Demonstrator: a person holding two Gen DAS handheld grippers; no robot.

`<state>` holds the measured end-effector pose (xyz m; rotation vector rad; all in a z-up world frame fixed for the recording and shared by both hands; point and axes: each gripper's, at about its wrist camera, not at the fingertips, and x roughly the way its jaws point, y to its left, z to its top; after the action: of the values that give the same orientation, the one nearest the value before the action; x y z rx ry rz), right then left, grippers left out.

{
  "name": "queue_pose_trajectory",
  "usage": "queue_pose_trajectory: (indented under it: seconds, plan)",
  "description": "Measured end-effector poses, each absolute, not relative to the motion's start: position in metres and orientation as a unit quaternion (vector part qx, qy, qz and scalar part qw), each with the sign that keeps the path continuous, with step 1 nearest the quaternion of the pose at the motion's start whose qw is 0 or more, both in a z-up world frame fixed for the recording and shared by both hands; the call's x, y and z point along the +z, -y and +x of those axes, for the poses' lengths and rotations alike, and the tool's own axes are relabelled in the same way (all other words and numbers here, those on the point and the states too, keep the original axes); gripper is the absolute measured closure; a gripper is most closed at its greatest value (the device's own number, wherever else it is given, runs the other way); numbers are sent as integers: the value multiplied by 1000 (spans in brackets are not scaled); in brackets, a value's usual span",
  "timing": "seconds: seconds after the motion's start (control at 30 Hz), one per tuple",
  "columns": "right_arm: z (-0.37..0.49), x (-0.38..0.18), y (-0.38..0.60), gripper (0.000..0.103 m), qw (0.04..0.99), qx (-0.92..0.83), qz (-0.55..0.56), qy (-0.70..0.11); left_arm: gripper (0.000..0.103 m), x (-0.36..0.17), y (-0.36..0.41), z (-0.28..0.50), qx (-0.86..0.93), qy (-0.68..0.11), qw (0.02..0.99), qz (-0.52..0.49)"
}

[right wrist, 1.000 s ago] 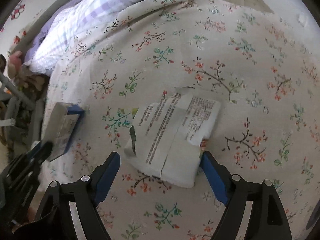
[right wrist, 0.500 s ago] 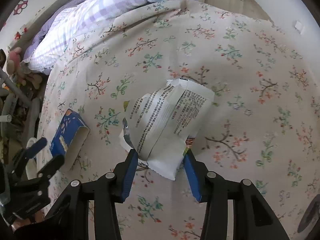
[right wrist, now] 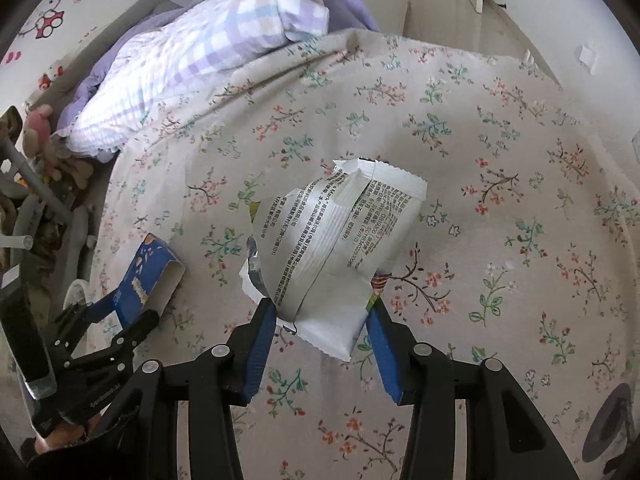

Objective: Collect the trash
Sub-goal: 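Carry the blue box and white packet over the wastebasket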

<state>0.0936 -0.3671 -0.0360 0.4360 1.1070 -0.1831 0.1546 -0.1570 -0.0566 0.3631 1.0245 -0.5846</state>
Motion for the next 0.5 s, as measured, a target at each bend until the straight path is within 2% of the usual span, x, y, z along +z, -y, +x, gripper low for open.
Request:
queue_pose_trajectory:
  seconds: [0.5]
  plan:
    - [84,11,295,56,856,-22,183,-483,40,14,68,131,-195,-462,857,116]
